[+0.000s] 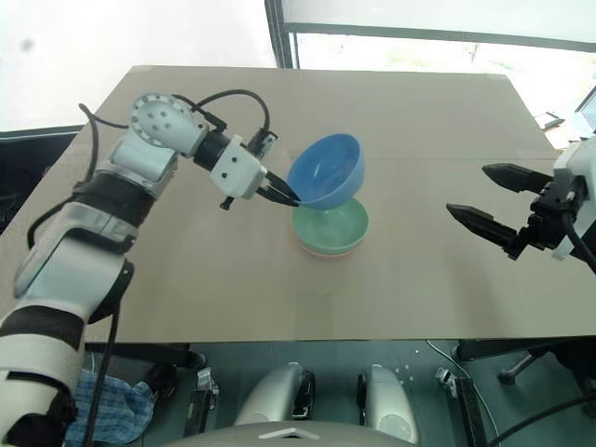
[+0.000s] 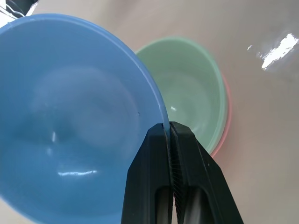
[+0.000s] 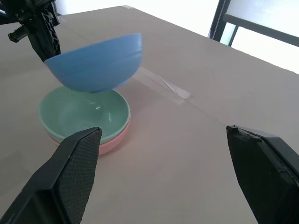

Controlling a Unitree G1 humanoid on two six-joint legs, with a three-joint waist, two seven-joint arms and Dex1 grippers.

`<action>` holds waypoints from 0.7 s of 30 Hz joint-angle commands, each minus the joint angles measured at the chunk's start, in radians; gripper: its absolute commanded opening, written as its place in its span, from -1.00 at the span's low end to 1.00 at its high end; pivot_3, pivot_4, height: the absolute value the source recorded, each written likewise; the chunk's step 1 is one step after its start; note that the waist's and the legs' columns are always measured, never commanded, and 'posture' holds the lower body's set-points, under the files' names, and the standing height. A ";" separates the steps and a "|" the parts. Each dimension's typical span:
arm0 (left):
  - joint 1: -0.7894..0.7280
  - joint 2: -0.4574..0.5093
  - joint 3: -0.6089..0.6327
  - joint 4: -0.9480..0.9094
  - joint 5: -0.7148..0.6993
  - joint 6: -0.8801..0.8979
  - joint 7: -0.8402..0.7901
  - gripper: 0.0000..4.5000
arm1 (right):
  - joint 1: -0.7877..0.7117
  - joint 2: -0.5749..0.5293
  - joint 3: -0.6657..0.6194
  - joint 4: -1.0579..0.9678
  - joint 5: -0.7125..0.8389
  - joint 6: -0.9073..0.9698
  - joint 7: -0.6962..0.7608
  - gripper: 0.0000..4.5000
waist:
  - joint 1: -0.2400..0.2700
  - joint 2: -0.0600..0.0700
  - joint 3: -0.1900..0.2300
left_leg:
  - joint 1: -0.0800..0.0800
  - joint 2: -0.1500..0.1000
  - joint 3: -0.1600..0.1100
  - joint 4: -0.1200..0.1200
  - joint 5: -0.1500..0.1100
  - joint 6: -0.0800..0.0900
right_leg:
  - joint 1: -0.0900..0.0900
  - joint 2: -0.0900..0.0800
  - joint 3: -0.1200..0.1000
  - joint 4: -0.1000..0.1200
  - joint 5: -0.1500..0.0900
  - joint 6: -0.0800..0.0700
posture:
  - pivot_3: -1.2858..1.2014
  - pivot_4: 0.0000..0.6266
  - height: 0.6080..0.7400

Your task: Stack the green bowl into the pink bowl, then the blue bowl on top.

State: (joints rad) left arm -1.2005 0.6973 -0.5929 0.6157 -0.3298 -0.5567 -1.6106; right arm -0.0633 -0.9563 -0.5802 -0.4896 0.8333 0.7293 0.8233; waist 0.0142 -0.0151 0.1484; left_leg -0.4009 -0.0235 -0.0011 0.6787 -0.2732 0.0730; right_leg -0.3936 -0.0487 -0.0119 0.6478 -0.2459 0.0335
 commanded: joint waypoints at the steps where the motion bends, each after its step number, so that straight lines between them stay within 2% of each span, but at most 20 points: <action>1: 0.003 0.001 0.013 -0.069 -0.046 0.042 -0.004 -0.55 | -0.014 -0.018 -0.040 0.004 -0.006 -0.028 0.010 1.00 | 0.003 0.000 0.000 | 0.000 0.000 0.000 0.001 0.000 0.000 | 0.000 0.000 0.000 0.000 0.000 0.000 | 0.03 -0.52 1.00; 2: 0.004 -0.001 0.014 -0.070 -0.040 0.052 -0.004 -0.29 | -0.014 -0.018 -0.039 0.005 -0.008 -0.029 0.011 1.00 | 0.002 0.000 0.000 | 0.000 0.000 0.000 0.001 0.000 0.000 | 0.000 0.000 -0.001 0.000 0.000 0.000 | 0.03 -0.52 1.00; 3: 0.006 -0.004 0.016 -0.068 -0.035 0.054 -0.004 -0.20 | -0.014 -0.019 -0.039 0.006 -0.008 -0.030 0.012 1.00 | 0.001 0.000 0.000 | -0.001 0.000 0.000 0.002 0.000 0.000 | 0.000 0.000 -0.001 0.000 0.000 0.000 | 0.03 -0.52 1.00; 5: 0.006 -0.012 0.019 -0.057 -0.025 0.044 -0.004 0.13 | -0.019 -0.021 -0.035 0.009 -0.008 -0.030 0.012 1.00 | 0.000 0.000 0.000 | 0.000 0.000 0.000 0.002 0.000 0.000 | 0.001 0.001 -0.001 0.000 0.000 0.000 | 0.03 -0.52 1.00; 6: 0.006 -0.013 0.019 -0.053 -0.023 0.041 -0.004 0.37 | -0.020 -0.023 -0.034 0.010 -0.008 -0.031 0.013 1.00 | 0.000 0.000 0.000 | 0.000 0.000 0.000 0.002 0.000 0.000 | 0.001 0.001 0.000 0.000 0.000 0.000 | 0.03 -0.52 1.00; 10: 0.000 -0.035 0.042 -0.030 -0.014 0.028 -0.004 0.98 | -0.015 -0.025 -0.042 0.004 -0.004 -0.028 0.017 1.00 | 0.000 0.000 0.000 | 0.000 0.000 0.000 0.002 0.000 0.000 | 0.001 0.001 0.000 0.001 0.000 0.000 | 0.03 -0.52 1.00; 15: -0.003 -0.063 0.072 -0.015 -0.009 0.029 -0.004 0.98 | -0.005 -0.023 -0.048 -0.006 -0.002 -0.026 0.019 1.00 | 0.000 0.000 0.000 | -0.001 0.000 0.000 0.003 0.000 0.000 | 0.001 0.001 0.000 0.001 0.000 0.000 | 0.03 -0.52 1.00; 21: -0.006 -0.108 0.201 0.039 -0.018 0.096 0.006 0.98 | 0.007 -0.019 -0.049 -0.016 0.005 -0.021 0.023 1.00 | 0.000 0.000 0.000 | -0.001 0.000 0.000 0.003 0.000 0.001 | 0.001 0.001 0.000 0.001 0.000 0.000 | 0.03 -0.52 1.00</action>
State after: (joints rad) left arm -1.1926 0.5933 -0.4569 0.6462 -0.3368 -0.4865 -1.6103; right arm -0.0549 -0.9644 -0.5877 -0.4785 0.8278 0.7166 0.8435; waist 0.0139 -0.0152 0.1485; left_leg -0.4015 -0.0233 -0.0015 0.6819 -0.2736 0.0737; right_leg -0.3930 -0.0471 -0.0123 0.6484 -0.2460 0.0337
